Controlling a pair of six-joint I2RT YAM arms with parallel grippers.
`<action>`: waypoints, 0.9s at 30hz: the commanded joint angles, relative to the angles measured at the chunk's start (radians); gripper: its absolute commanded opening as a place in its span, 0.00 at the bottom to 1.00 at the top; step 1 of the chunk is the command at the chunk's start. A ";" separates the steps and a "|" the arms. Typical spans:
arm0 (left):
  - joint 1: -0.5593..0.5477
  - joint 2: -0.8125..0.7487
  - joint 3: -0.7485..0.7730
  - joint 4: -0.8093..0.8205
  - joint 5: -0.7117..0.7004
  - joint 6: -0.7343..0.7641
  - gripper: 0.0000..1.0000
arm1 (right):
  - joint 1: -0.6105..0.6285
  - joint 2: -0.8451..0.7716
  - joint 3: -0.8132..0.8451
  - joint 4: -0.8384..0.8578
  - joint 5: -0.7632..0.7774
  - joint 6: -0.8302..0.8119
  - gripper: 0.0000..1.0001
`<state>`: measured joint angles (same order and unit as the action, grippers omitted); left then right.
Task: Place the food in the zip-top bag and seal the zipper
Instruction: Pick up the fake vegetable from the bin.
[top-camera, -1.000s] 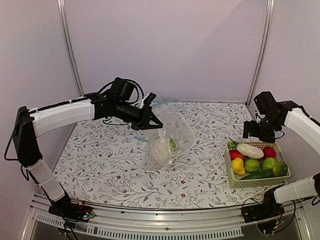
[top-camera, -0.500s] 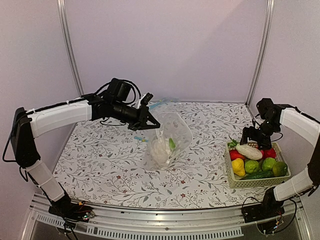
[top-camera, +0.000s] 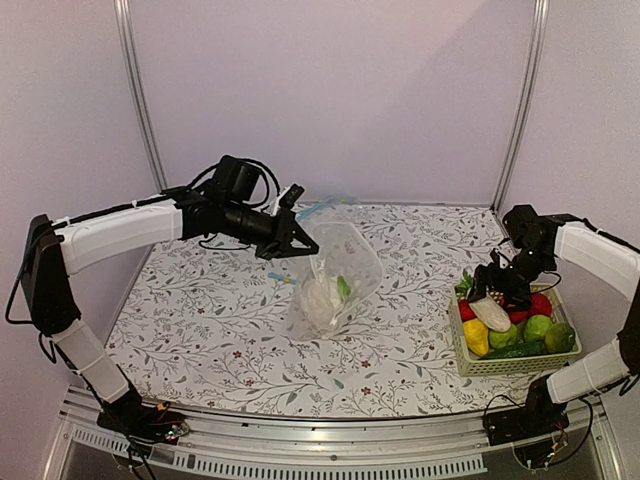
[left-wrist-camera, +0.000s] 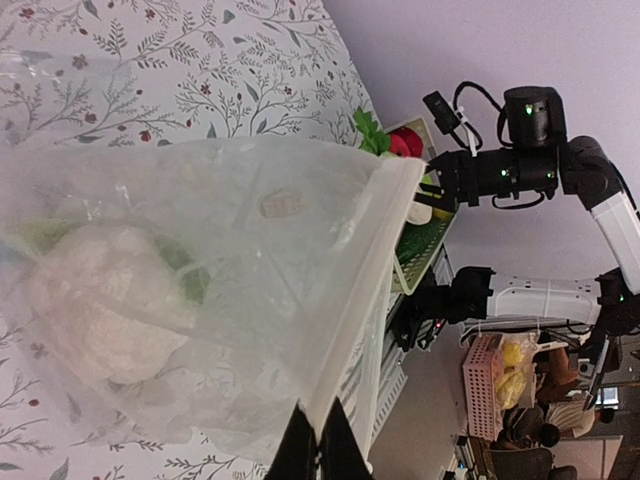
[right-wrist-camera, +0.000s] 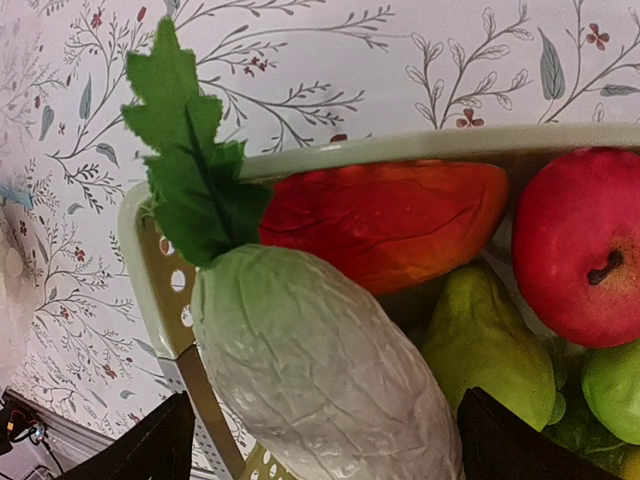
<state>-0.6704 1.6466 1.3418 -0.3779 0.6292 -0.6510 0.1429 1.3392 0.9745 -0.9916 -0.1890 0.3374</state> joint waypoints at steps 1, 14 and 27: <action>0.014 0.001 0.003 0.028 0.032 0.004 0.00 | 0.022 -0.009 0.005 -0.020 0.035 0.029 0.90; 0.014 -0.013 0.000 0.016 0.020 -0.001 0.00 | 0.041 0.070 0.038 0.020 0.079 0.011 0.64; 0.014 -0.010 0.009 0.006 0.013 0.000 0.00 | 0.057 0.045 0.033 0.005 0.051 0.005 0.64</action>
<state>-0.6689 1.6466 1.3418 -0.3775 0.6437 -0.6521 0.1814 1.3945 0.9974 -0.9920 -0.1299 0.3466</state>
